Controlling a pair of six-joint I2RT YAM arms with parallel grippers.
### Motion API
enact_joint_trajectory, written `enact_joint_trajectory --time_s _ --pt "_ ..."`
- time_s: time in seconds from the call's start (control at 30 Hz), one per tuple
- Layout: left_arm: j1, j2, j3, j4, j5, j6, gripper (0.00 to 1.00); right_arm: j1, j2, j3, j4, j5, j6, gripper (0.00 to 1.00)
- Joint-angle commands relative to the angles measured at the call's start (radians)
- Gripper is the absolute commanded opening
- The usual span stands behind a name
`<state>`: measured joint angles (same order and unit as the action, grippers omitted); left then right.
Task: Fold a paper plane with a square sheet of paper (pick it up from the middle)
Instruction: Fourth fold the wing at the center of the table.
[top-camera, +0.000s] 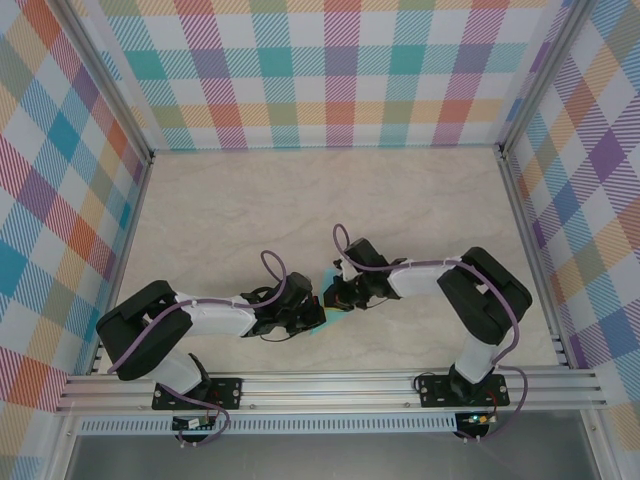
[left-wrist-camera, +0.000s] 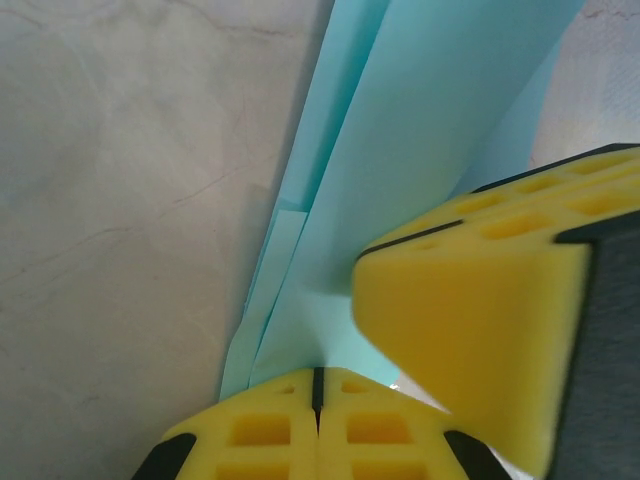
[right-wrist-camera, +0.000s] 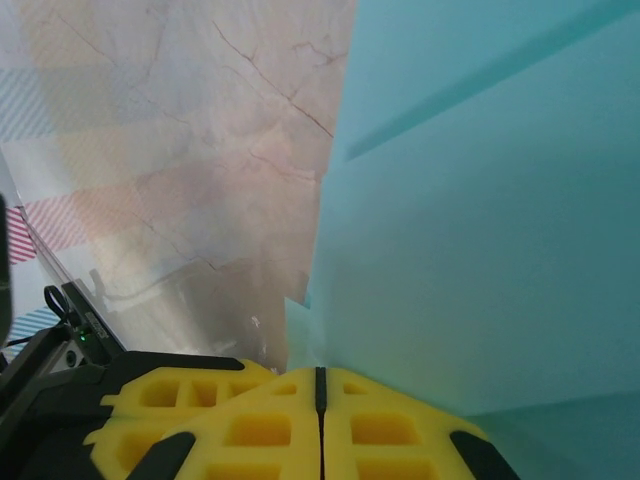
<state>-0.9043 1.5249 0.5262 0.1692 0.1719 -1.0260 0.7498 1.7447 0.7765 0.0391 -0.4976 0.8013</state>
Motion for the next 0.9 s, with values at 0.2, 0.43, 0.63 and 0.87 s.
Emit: enact_joint_trajectory --time_s 0.2,0.43,0.63,0.87 --pt "0.012 0.054 -0.064 -0.194 -0.099 0.009 0.00 0.012 0.056 0.040 -0.137 0.192 -0.036 0.08" --pt "0.011 0.036 -0.093 -0.197 -0.110 0.001 0.00 -0.067 0.060 0.018 -0.063 0.224 -0.055 0.08" --pt "0.011 0.011 -0.101 -0.225 -0.120 0.009 0.00 -0.150 0.049 -0.016 0.013 0.170 -0.137 0.10" --pt "0.012 0.017 -0.108 -0.208 -0.114 0.009 0.00 -0.252 0.052 -0.007 0.054 0.084 -0.176 0.13"
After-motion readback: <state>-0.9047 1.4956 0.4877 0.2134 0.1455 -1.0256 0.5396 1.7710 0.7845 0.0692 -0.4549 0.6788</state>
